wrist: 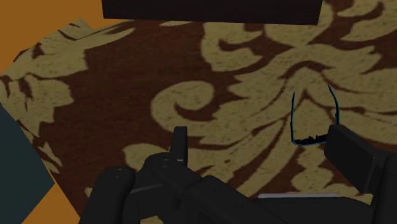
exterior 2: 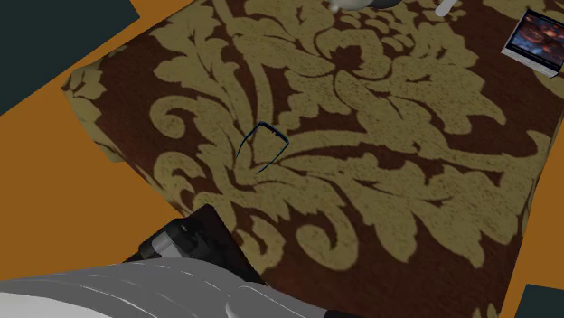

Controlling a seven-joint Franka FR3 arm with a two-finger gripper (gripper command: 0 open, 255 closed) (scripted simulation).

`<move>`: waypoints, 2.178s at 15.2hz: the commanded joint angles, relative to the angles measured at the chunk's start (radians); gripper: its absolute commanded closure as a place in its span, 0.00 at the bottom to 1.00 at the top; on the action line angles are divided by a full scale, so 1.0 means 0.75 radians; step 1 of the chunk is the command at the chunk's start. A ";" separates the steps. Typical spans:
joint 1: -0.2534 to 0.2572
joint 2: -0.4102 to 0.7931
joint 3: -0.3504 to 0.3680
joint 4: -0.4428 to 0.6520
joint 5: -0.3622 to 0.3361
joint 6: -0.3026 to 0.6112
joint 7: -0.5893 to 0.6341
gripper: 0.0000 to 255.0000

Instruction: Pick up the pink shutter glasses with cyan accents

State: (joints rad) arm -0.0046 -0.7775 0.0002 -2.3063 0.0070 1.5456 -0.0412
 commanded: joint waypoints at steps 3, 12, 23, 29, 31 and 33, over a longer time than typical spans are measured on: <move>0.009 0.014 0.027 -0.068 0.020 0.083 0.030 0.00; 0.059 0.181 0.157 -0.295 0.104 0.484 0.159 0.00; 0.098 0.619 0.327 -0.364 0.144 1.005 0.332 0.00; 0.098 0.939 0.408 -0.298 0.063 1.260 0.475 0.00; 0.101 1.053 0.424 -0.261 0.008 1.334 0.540 0.00; 0.113 1.168 0.428 -0.215 -0.059 1.398 0.611 0.00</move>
State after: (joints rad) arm 0.0788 0.0447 0.3211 -2.4917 -0.0069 2.5652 0.3894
